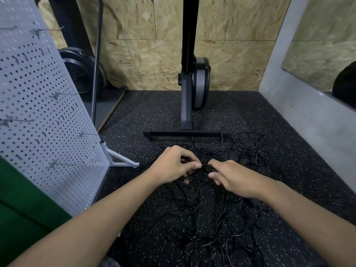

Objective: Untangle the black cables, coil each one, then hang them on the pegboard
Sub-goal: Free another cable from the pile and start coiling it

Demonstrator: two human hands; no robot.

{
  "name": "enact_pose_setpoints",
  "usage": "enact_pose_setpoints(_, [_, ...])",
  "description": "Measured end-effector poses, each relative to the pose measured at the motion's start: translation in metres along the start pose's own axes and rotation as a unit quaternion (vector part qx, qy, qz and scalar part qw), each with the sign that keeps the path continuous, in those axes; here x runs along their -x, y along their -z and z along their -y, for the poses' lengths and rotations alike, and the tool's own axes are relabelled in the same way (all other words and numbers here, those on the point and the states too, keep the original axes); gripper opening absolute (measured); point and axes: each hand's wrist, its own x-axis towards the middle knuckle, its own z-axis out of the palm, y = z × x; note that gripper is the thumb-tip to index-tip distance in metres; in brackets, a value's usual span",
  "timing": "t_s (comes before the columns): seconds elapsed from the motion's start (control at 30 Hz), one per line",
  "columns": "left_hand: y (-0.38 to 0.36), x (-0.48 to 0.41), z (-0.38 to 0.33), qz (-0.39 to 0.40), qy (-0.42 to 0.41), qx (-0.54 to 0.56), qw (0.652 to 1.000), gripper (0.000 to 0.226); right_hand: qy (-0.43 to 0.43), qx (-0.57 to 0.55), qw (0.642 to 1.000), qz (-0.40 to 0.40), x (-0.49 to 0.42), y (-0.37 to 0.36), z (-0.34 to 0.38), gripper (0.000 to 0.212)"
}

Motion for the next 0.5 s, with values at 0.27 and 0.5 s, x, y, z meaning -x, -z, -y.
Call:
enact_pose_setpoints(0.27, [0.0, -0.001, 0.011, -0.013, 0.025, -0.002, 1.0, 0.036, -0.014, -0.059, 0.998, -0.002, -0.002, -0.002, -0.003, 0.03])
enact_pose_setpoints(0.5, [0.006, 0.001, 0.018, 0.034, 0.141, 0.149, 0.978, 0.054, -0.051, -0.183, 0.981, -0.038, 0.002, 0.006, -0.014, 0.024])
